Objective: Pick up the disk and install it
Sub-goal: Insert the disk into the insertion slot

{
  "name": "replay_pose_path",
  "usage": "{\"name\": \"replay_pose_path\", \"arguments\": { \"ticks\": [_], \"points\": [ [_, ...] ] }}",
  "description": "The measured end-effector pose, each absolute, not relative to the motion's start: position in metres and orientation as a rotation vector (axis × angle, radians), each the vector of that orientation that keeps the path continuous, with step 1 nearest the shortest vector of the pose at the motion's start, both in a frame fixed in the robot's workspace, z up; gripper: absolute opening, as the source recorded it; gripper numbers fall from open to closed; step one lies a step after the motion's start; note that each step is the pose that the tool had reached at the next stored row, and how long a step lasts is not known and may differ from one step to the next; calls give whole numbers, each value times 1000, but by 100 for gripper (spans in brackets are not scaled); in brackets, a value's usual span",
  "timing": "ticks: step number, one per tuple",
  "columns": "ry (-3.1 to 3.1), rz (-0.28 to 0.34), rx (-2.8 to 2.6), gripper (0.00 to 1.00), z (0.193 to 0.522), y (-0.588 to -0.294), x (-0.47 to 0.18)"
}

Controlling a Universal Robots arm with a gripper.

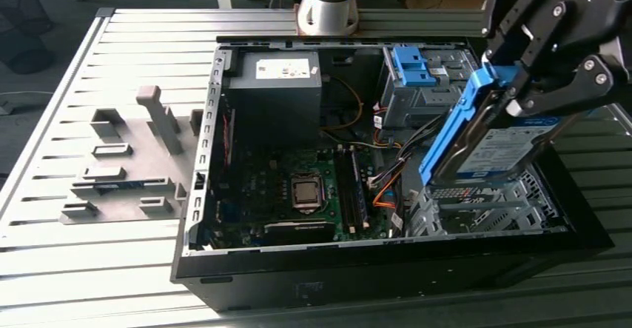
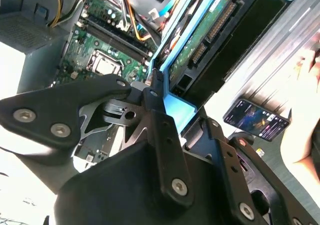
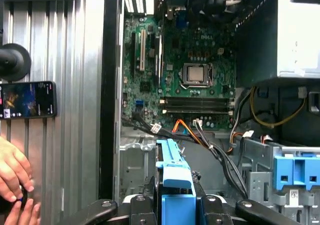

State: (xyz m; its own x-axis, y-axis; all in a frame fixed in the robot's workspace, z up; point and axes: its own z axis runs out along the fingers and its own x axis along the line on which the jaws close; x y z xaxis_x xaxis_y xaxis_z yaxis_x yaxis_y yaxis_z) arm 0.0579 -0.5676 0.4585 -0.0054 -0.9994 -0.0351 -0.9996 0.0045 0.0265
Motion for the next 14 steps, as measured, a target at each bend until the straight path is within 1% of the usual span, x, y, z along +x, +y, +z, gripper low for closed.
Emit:
{"name": "replay_pose_path", "arguments": {
  "ticks": [14],
  "points": [
    [2222,68,-2211,37,450,-571,73]
  ]
}}
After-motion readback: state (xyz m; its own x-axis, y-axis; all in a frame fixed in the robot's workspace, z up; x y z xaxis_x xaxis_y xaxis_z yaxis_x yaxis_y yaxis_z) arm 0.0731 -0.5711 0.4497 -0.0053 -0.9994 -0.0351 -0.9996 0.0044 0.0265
